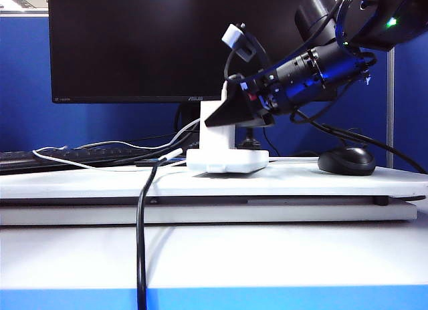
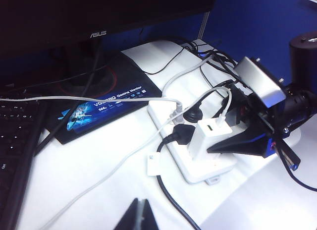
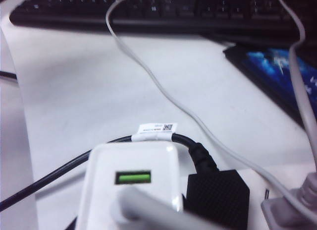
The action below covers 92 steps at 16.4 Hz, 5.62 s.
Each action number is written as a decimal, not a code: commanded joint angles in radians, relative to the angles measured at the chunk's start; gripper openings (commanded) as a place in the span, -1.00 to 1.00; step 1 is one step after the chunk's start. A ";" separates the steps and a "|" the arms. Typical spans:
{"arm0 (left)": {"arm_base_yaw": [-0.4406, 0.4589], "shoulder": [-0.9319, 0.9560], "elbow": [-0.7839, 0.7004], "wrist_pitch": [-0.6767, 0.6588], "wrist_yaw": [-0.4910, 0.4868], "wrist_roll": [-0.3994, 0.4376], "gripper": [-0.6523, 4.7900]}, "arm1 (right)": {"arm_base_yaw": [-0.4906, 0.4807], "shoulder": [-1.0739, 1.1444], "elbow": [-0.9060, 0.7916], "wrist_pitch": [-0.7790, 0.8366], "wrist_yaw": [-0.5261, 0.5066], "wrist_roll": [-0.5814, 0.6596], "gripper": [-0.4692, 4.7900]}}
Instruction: Unplug the white charger from the socket, then place it next to the socket.
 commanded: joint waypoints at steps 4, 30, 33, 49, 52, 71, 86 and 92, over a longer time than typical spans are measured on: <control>-0.152 0.177 0.006 0.145 0.003 0.003 -0.78 | 0.001 -0.017 0.008 0.023 -0.013 0.010 -0.36; -0.456 0.697 0.006 0.410 -0.173 0.108 -0.78 | 0.001 -0.016 0.007 -0.050 -0.047 0.009 -0.36; -0.467 0.707 0.006 0.412 -0.184 0.107 -0.78 | 0.001 -0.016 0.007 -0.057 -0.047 0.006 -0.36; -0.497 0.765 0.006 0.365 -0.227 0.100 -0.78 | 0.032 -0.017 0.007 0.004 -0.058 -0.009 -0.66; -0.497 0.765 0.006 0.357 -0.244 0.101 -0.78 | 0.036 -0.018 0.008 0.003 -0.058 -0.024 -0.66; -0.497 0.771 0.006 0.330 -0.252 0.122 -0.78 | 0.031 -0.049 0.007 0.104 -0.039 0.042 -0.66; -0.497 0.771 0.006 0.312 -0.267 0.123 -0.78 | 0.037 -0.092 0.008 0.207 -0.061 0.105 -0.71; -0.497 0.771 0.006 0.312 -0.267 0.123 -0.78 | 0.037 -0.092 0.008 0.212 -0.061 0.098 -0.71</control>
